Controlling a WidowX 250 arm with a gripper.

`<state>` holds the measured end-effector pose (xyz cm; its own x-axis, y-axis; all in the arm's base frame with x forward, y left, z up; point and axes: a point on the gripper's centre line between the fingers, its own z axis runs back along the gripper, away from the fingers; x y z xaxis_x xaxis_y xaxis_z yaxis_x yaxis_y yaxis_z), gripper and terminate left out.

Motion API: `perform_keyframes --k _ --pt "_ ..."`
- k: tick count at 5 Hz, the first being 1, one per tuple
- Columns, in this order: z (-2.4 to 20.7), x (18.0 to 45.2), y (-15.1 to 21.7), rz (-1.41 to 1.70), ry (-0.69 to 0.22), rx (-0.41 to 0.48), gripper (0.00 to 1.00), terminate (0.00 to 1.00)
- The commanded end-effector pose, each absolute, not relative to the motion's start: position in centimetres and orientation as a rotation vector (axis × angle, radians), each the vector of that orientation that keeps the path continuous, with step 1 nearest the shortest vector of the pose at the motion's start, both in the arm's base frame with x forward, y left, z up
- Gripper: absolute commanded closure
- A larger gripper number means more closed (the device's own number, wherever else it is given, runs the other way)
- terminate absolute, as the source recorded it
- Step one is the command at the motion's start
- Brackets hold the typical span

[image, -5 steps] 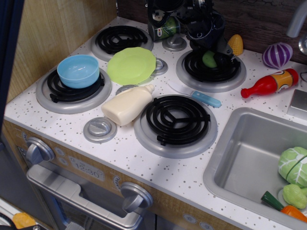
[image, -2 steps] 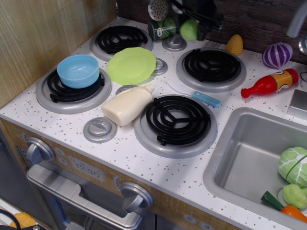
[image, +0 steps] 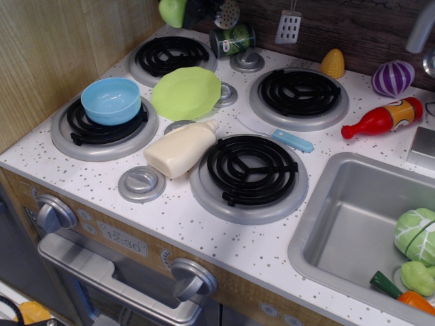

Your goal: Put pear in bowl

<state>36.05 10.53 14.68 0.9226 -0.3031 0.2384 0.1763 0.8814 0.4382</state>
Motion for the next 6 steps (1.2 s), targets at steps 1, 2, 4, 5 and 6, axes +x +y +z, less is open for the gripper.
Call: perform_keyframes --k 1,2,4,5,6 --pt "15.0 32.9 14.8 -0.26 -0.328 0.348 1.0 0.0" --pt "13.5 31.4 15.6 -0.259 -0.302 0.405 1.0 0.0" --pt "12.2 31.1 16.0 -0.283 -0.351 0.385 0.0 0.0" --pt "12.2 31.1 16.0 -0.283 -0.351 0.385 0.0 0.0" --pt "12.2 31.1 16.0 -0.283 -0.351 0.385 0.0 1.0"
